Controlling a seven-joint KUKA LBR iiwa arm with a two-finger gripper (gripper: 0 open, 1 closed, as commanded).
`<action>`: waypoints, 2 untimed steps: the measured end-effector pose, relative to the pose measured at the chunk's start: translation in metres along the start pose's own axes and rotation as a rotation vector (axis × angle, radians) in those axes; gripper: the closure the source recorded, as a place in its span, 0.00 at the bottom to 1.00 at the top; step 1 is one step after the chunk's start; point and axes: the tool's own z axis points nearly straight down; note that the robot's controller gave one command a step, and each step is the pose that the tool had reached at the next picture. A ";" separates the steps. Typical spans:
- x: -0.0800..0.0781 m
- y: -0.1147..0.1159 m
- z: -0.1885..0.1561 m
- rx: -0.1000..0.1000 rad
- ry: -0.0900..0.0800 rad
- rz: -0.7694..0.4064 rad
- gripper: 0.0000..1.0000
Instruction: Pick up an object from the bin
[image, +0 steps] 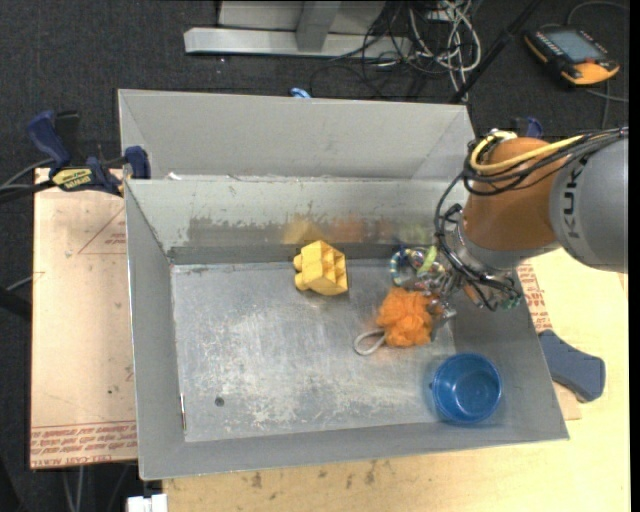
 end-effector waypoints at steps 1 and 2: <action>0.000 0.000 -0.003 -0.001 0.000 0.000 1.00; 0.000 0.001 -0.007 -0.003 0.001 0.000 1.00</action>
Offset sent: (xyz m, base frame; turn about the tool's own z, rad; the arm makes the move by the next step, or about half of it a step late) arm 0.0002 0.0000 0.0234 0.0000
